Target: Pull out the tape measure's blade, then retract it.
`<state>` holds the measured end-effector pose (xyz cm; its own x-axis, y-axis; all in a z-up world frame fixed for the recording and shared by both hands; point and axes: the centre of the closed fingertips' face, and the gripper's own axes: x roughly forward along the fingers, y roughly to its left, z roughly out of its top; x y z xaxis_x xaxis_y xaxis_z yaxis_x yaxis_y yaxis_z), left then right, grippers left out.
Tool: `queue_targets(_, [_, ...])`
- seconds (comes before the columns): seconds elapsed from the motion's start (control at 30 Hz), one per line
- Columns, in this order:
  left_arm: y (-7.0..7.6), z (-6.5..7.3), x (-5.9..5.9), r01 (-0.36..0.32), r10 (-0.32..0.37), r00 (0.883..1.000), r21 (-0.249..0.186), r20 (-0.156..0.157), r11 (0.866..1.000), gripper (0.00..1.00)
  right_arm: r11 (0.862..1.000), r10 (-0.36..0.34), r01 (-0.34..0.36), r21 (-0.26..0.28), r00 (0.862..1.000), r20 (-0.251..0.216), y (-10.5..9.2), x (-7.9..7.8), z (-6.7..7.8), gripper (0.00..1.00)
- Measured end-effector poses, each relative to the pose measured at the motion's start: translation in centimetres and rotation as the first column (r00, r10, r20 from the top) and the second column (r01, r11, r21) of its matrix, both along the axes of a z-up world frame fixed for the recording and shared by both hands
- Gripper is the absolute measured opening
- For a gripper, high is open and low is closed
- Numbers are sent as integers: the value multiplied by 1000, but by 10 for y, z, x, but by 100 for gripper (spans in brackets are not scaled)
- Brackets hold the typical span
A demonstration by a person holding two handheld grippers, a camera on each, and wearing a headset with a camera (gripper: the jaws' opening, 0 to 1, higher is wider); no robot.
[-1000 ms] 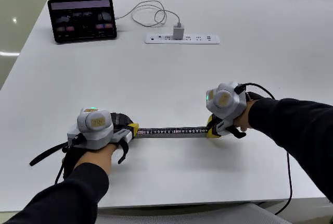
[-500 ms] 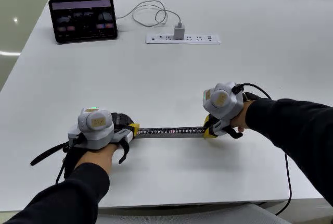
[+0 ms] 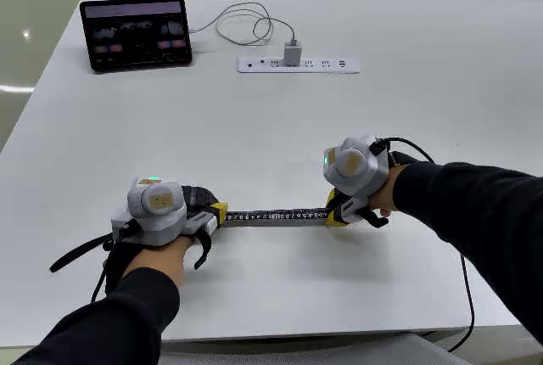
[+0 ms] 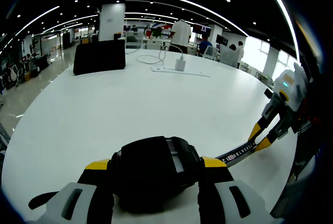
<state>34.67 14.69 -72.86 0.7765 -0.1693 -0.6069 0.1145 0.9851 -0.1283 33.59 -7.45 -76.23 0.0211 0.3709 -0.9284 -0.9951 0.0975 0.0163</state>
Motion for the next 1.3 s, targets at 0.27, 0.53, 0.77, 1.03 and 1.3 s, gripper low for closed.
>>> queue_targets(0.27, [0,-1,1,0,0,1000,0,-1,1000,61,1000,0,0,11,1000,2,8,0,1,11])
queue_targets(0.53, [1,-2,1,0,0,1000,-1,-2,1000,62,1000,-2,2,17,1000,1,13,0,0,11])
queue_targets(0.77, [1,-2,1,-1,1,1000,-1,-1,1000,62,1000,-5,5,23,1000,0,18,0,0,11])
queue_targets(1.03, [1,-2,1,-2,2,1000,-1,-2,1000,62,1000,-3,3,29,1000,-1,23,-1,0,11])
queue_targets(1.3, [1,-2,1,-2,2,1000,-1,-2,1000,62,999,-2,2,36,1000,-1,27,0,0,11])
